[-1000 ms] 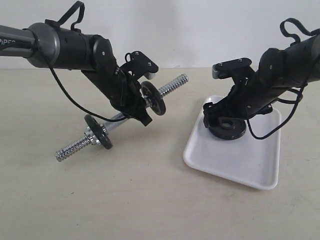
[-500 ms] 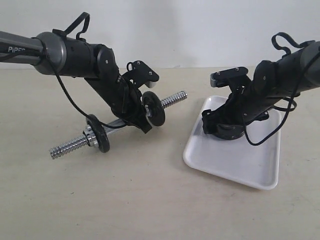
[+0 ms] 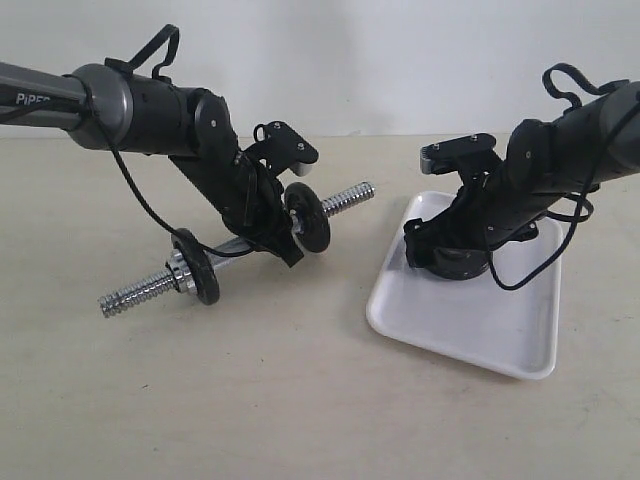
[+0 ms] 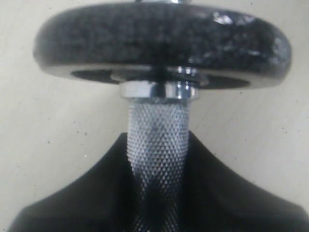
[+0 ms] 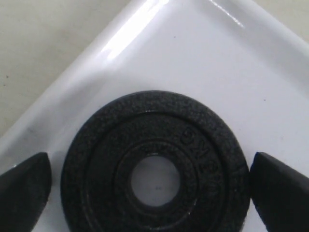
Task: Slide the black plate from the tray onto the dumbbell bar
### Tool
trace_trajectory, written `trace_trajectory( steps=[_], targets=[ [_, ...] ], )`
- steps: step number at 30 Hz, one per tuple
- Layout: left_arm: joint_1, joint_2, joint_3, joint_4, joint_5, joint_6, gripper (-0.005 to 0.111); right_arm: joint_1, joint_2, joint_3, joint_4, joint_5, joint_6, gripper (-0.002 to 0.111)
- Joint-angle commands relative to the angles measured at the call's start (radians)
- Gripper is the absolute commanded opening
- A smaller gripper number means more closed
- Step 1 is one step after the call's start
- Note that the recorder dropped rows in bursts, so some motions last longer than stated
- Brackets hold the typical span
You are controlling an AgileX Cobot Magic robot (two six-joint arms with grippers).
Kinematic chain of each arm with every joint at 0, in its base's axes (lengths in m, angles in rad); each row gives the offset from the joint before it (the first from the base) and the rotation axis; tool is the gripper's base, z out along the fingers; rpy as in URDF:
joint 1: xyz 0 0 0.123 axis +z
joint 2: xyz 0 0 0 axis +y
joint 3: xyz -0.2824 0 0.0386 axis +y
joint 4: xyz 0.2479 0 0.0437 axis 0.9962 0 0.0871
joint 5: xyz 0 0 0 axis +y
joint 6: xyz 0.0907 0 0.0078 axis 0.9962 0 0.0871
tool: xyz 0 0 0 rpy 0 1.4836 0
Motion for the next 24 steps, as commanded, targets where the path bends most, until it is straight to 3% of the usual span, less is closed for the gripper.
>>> trace_trajectory(
  steps=[1,24],
  targets=[
    [-0.004,-0.200,-0.017,-0.023,-0.062,0.002,0.004,-0.001,0.008,0.005,-0.003,0.039,0.003,0.104],
    [-0.004,-0.252,-0.017,-0.106,-0.065,0.074,0.004,-0.001,0.008,0.005,-0.003,0.061,0.003,0.104]
  ],
)
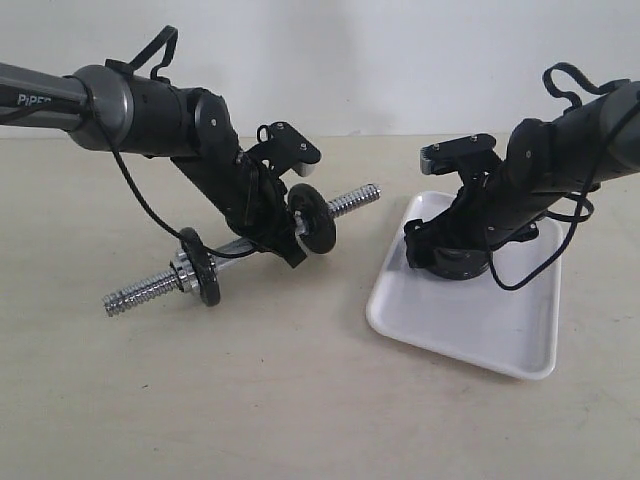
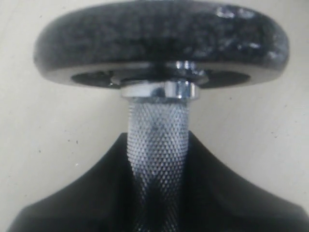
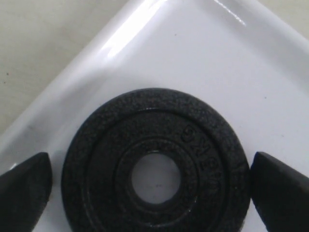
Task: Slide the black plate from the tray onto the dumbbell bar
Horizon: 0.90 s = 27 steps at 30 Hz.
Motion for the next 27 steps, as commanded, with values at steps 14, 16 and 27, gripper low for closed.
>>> trace_trajectory(
  steps=[14,16,27],
  targets=[
    [-0.004,-0.286,-0.017,-0.051,-0.089,0.030,0.004,-0.001,0.008,0.005,-0.001,0.054,0.003,0.104],
    [-0.004,-0.286,-0.017,-0.051,-0.088,0.035,0.004,-0.001,0.008,0.005,-0.001,0.054,0.003,0.104],
    [-0.004,-0.261,-0.017,-0.051,-0.084,0.042,0.004,-0.001,0.008,0.005,-0.001,0.070,0.003,0.104]
  ],
)
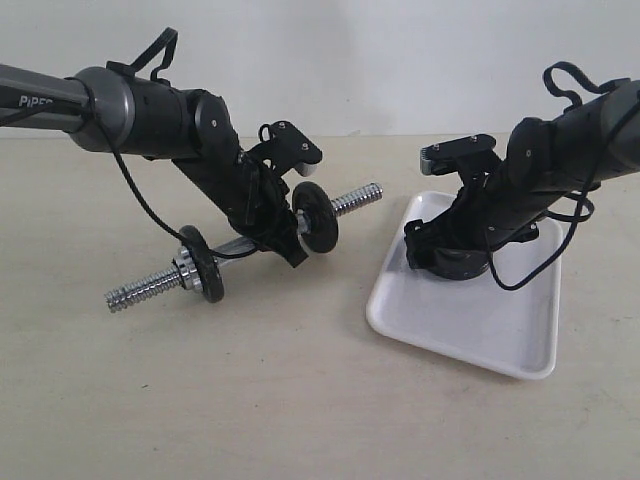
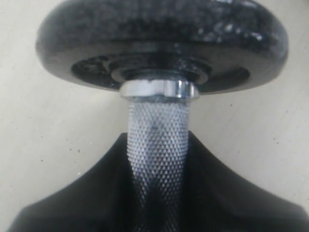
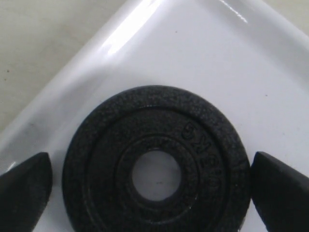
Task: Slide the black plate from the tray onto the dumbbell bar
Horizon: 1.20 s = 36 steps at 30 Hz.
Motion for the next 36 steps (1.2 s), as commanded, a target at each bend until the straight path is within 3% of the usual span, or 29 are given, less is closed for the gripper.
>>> trace_trajectory(
  steps=[1,36],
  targets=[
    [-0.004,-0.258,-0.017,-0.033,-0.061,0.005,0.004,-0.001,0.008,0.005,-0.001,0.057,0.004,0.104],
    [-0.004,-0.236,-0.017,-0.033,-0.065,-0.004,0.004,-0.001,0.008,0.005,-0.001,0.061,0.004,0.104]
  ],
)
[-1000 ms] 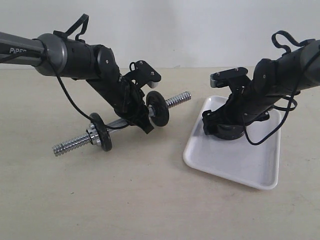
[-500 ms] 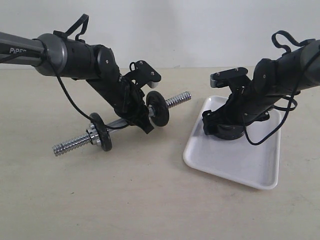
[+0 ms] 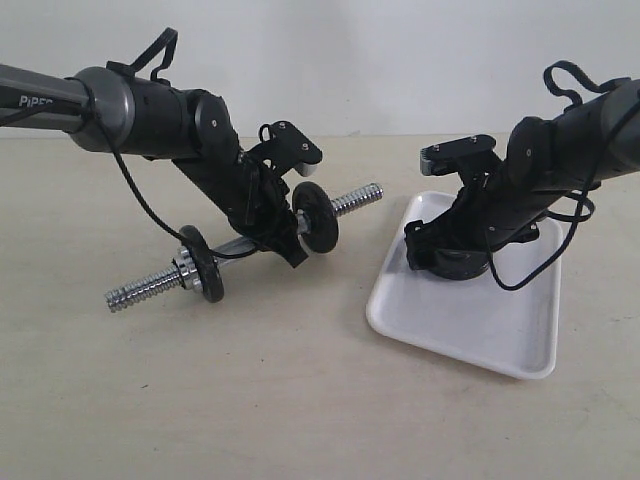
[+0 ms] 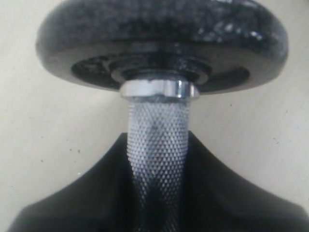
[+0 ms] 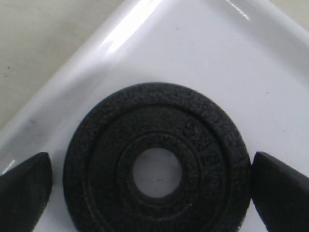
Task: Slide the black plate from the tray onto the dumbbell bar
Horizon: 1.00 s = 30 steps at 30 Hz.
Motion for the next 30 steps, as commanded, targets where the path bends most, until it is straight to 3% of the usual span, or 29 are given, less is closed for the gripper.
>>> trace_trajectory(
  steps=[1,9,16,21,30],
  targets=[
    [-0.004,-0.236,-0.017,-0.033,-0.065,-0.007,0.004,-0.001,0.008,0.007,0.001,0.051,0.004,0.104],
    [-0.004,-0.236,-0.017,-0.051,-0.072,-0.014,0.004,-0.001,0.008,0.007,0.001,0.051,0.004,0.104],
    [-0.004,-0.236,-0.014,-0.129,-0.171,0.009,0.004,-0.001,0.008,0.007,0.004,0.053,0.004,0.104],
    [-0.004,-0.236,0.073,-0.168,-0.269,0.066,0.004,-0.001,0.008,0.007,0.004,0.052,0.004,0.104],
    [0.009,-0.236,0.123,-0.169,-0.282,0.071,0.004,-0.001,0.008,0.007,0.004,0.050,0.004,0.104]
  ],
)
